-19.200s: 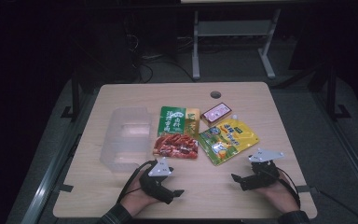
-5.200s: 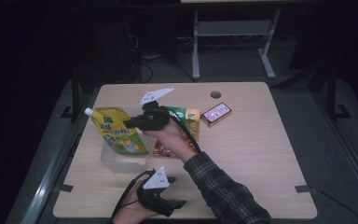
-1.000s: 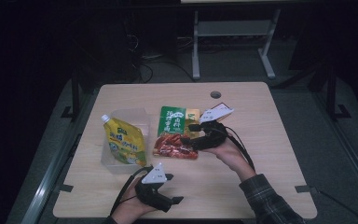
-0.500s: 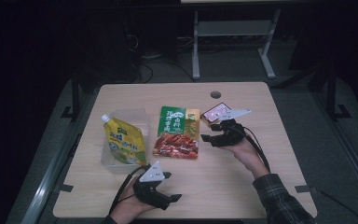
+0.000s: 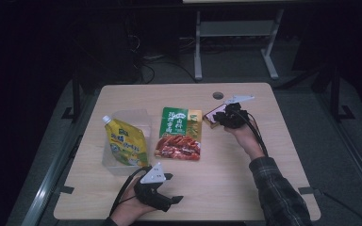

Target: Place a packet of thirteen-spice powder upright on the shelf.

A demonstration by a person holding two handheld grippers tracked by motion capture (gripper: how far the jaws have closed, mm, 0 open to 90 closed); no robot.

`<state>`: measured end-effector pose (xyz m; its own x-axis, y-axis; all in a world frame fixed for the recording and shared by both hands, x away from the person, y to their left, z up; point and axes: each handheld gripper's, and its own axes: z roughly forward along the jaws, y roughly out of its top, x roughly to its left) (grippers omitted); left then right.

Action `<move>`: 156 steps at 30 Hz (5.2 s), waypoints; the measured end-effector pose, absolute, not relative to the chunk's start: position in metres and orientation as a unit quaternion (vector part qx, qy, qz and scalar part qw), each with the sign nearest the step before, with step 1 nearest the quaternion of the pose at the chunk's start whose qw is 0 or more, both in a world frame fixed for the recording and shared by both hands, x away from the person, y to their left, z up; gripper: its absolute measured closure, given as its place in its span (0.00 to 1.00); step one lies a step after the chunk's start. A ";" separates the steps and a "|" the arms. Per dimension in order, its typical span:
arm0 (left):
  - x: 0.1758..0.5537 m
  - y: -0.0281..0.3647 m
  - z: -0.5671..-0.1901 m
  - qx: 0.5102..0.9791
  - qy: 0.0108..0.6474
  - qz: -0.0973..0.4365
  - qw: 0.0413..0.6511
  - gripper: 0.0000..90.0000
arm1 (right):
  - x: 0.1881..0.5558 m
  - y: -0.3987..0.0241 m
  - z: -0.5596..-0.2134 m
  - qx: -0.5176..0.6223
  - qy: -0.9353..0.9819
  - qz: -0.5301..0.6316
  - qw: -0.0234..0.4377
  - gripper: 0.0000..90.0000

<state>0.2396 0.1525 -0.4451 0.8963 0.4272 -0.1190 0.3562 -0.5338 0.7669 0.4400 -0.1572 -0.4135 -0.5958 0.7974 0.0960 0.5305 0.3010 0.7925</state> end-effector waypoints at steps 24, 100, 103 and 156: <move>0.245 0.158 -0.444 0.870 0.228 0.042 0.435 0.20 | 0.532 -0.130 -0.443 0.448 0.810 0.330 0.187 1.00; 0.244 0.151 -0.446 0.874 0.218 0.033 0.432 0.20 | 0.446 -0.212 -0.447 0.388 0.863 0.293 0.140 1.00; 0.244 0.151 -0.447 0.875 0.217 0.035 0.431 0.20 | 0.435 -0.210 -0.447 0.380 0.866 0.300 0.129 1.00; 0.252 0.132 -0.463 0.910 0.202 0.078 0.353 0.34 | 0.323 -0.158 -0.438 0.262 0.887 0.381 0.009 1.00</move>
<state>0.2515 0.1323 -0.4634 0.9061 0.4230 -0.0004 0.3128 -0.6696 0.6736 0.3226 -0.1576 -0.4377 -0.8630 0.4710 0.1827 0.4567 0.5727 0.6808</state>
